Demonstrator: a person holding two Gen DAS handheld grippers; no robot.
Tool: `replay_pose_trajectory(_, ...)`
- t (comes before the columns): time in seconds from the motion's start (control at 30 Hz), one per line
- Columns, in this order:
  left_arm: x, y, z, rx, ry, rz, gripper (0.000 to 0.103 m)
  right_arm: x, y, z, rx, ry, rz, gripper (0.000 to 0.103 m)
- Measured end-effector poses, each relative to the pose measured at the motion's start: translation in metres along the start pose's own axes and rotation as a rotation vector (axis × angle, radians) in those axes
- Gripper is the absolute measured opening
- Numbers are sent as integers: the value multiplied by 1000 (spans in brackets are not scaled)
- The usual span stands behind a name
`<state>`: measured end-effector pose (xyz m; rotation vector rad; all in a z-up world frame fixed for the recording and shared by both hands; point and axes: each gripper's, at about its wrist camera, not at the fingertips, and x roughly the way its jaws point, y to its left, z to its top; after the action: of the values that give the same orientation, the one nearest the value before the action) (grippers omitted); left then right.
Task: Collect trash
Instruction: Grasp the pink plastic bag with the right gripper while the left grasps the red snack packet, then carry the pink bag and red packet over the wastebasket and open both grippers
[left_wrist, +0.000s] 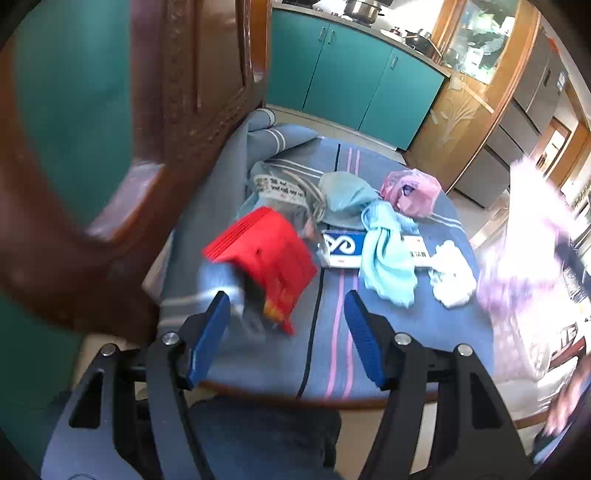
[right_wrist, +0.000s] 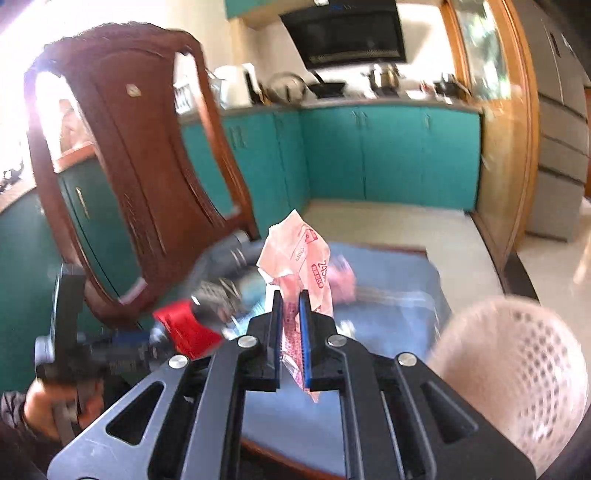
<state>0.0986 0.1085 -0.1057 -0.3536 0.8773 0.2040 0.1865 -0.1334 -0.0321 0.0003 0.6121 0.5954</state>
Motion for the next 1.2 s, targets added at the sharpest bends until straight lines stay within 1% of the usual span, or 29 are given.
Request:
replay_pose_trajectory(0.1,18,0,7,-23,30,-1,65,5,-12,-16,30,41,-13,9)
replay_pose_trajectory(0.17,26,2,10,-40,42,-1,54,8,-17,-25,49,57,-16,9)
replay_pose_trajectory(0.2,29,2,12,-48,49,-3,39,10,-19,-28,58,61,-13,9)
replay_pose_trajectory(0.23,33,3,12,-59,63,-14,25,11,-18,-32,65,64,-9,9)
replay_pose_trajectory(0.3,34,1,10,-61,66,-32,19,12,-16,-36,71,69,-5,9)
replay_pose_trajectory(0.33,33,0,9,-52,62,-26,14,12,-16,-37,70,70,-5,9)
replay_pose_trajectory(0.43,27,-4,6,-37,45,-33,10,12,-16,-36,64,66,-7,9)
replay_pose_trajectory(0.53,15,-7,4,-27,17,-54,9,11,-17,-34,70,57,-9,9)
replay_pose_trajectory(0.63,3,-13,2,-9,2,-101,9,12,-20,-32,93,56,10,9)
replay_pose_trajectory(0.7,-1,-20,-2,7,9,-148,9,14,-24,-33,112,63,17,9)
replay_pose_trajectory(0.77,-1,-26,-7,24,28,-178,9,16,-26,-34,128,71,27,9)
replay_pose_trajectory(0.9,8,-37,-22,55,73,-188,9,26,-26,-37,147,94,51,9)
replay_pose_trajectory(0.93,11,-38,-24,55,81,-188,9,29,-24,-37,140,98,61,11)
replay_pose_trajectory(1.0,16,-38,-25,53,91,-182,9,31,-20,-37,127,95,50,28)
replay_pose_trajectory(1.03,16,-37,-27,53,91,-178,10,31,-19,-37,124,94,37,51)
replay_pose_trajectory(1.07,17,-37,-27,53,91,-175,10,30,-18,-37,124,82,22,66)
replay_pose_trajectory(1.13,19,-36,-25,48,92,-171,10,29,-18,-36,119,59,-6,75)
replay_pose_trajectory(1.2,22,-34,-24,43,95,-167,10,34,-19,-37,107,78,-36,79)
